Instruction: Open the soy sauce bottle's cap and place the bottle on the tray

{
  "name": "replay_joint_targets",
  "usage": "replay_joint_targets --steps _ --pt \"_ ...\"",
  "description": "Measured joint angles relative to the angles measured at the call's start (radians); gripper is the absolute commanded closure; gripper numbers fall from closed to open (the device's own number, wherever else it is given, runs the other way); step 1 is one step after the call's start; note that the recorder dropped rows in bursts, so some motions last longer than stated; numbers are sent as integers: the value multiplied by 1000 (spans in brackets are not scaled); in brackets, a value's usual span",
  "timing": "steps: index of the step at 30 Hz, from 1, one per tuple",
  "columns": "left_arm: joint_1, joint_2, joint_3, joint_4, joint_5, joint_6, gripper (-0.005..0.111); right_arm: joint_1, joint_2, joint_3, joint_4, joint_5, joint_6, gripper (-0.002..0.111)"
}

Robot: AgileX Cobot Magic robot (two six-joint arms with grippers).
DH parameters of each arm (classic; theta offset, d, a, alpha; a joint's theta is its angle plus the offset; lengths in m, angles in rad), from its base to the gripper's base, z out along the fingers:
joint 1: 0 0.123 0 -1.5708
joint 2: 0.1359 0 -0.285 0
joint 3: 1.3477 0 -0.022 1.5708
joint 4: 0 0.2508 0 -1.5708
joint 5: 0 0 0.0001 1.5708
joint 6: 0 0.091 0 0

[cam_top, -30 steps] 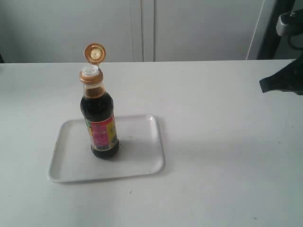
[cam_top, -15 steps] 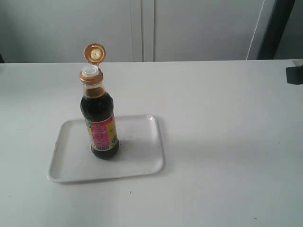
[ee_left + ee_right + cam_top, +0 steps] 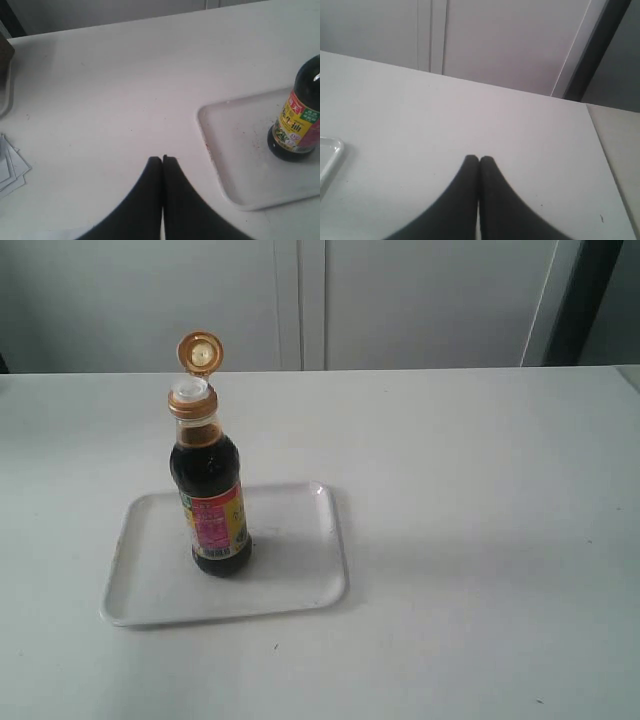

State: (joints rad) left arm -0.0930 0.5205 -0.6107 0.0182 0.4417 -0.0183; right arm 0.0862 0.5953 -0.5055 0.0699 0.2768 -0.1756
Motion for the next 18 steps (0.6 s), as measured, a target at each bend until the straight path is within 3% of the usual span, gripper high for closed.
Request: replay_joint_targets --steps 18 --pt "0 -266 150 -5 -42 -2 107 0 -297 211 65 -122 0 108"
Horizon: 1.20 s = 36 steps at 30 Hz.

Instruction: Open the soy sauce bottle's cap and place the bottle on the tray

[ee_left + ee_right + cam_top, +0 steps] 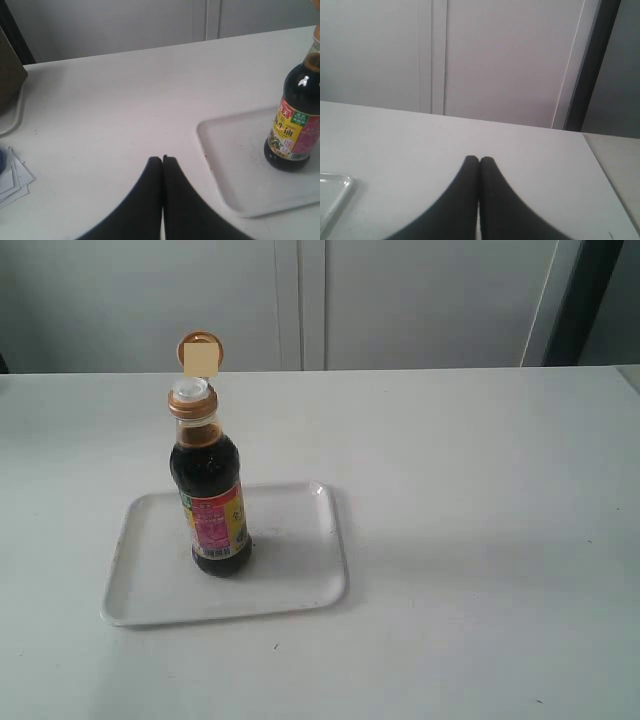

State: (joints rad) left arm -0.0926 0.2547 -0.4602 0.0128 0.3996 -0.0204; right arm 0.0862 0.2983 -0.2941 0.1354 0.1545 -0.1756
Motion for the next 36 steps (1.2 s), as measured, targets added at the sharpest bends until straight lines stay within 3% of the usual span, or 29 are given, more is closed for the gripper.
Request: replay_joint_targets --steps 36 --pt "0 -64 1 -2 -6 0 107 0 -19 23 -2 -34 0 108"
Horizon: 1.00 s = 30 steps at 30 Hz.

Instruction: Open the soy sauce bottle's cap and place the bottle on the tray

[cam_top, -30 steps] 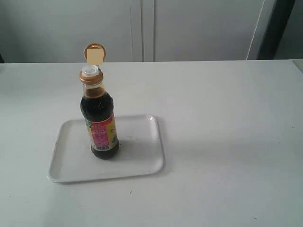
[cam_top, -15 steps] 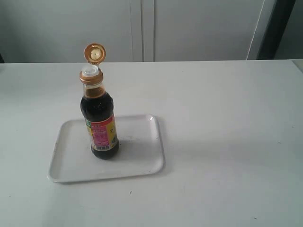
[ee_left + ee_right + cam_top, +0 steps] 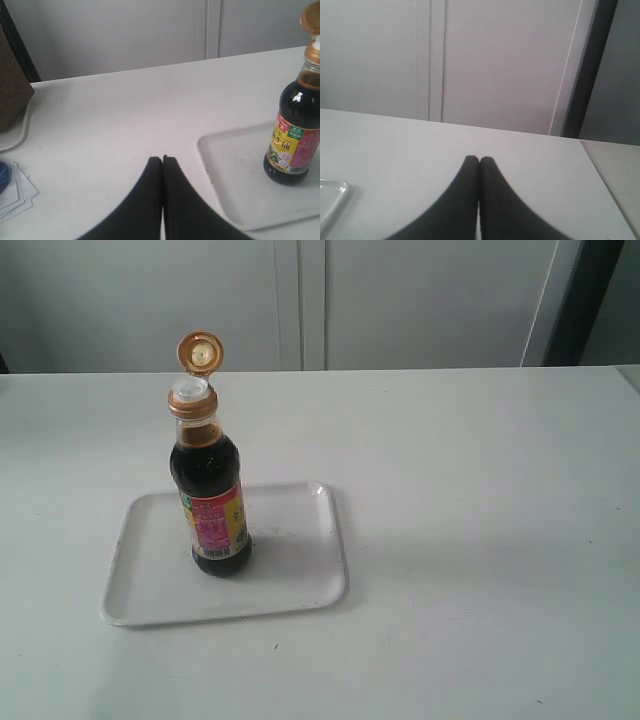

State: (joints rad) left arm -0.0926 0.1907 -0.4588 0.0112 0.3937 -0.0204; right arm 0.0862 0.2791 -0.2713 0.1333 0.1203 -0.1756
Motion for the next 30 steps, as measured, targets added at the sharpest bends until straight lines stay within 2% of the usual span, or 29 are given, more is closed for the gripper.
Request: replay_joint_targets --steps 8,17,30 --pt "8 -4 12 -11 -43 20 107 0 0 0 0 0 0 108" --pt "8 -32 150 -17 -164 26 107 0 0 0 0 0 0 108" --pt "8 -144 328 -51 -203 20 107 0 0 0 0 0 0 108"
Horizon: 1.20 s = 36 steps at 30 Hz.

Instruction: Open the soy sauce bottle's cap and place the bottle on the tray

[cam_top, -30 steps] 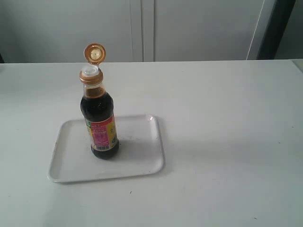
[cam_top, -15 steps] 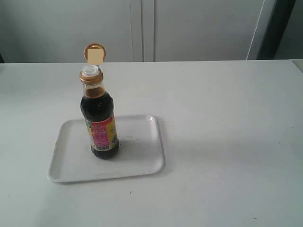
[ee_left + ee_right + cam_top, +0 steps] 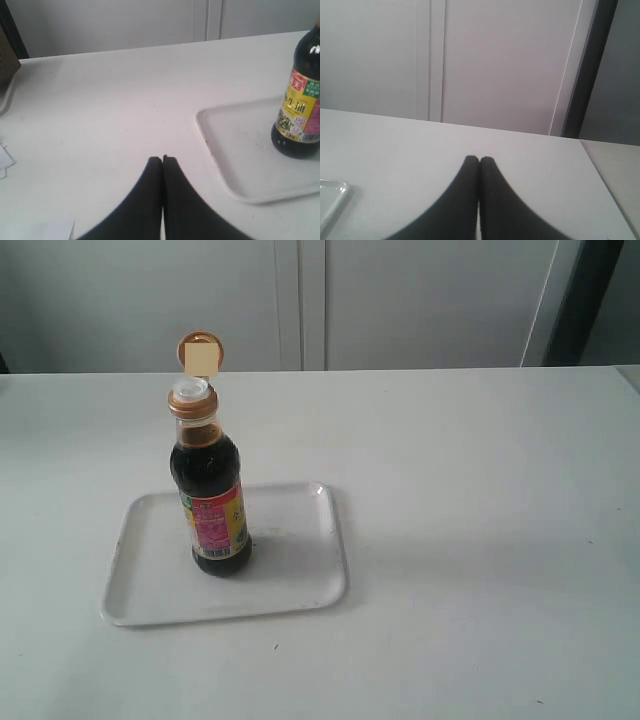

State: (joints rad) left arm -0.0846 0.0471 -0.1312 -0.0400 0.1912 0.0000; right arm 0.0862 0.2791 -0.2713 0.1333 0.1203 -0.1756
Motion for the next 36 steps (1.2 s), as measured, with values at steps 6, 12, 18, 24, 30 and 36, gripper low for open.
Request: replay_joint_targets --steps 6,12,18,24,30,36 --pt "0 -30 77 0 -42 0 107 0 0 0 0 0 0 108" --pt "0 -35 119 -4 -74 0 107 0 0 0 0 0 0 108" --pt "0 -42 127 -28 -70 0 107 0 0 1 0 0 8 108" --pt "0 -42 128 -45 22 0 107 0 0 1 0 0 10 108" --pt "0 -42 128 -45 35 0 107 0 0 1 0 0 10 108" --pt "0 -42 128 -45 37 0 107 0 0 1 0 0 10 108"
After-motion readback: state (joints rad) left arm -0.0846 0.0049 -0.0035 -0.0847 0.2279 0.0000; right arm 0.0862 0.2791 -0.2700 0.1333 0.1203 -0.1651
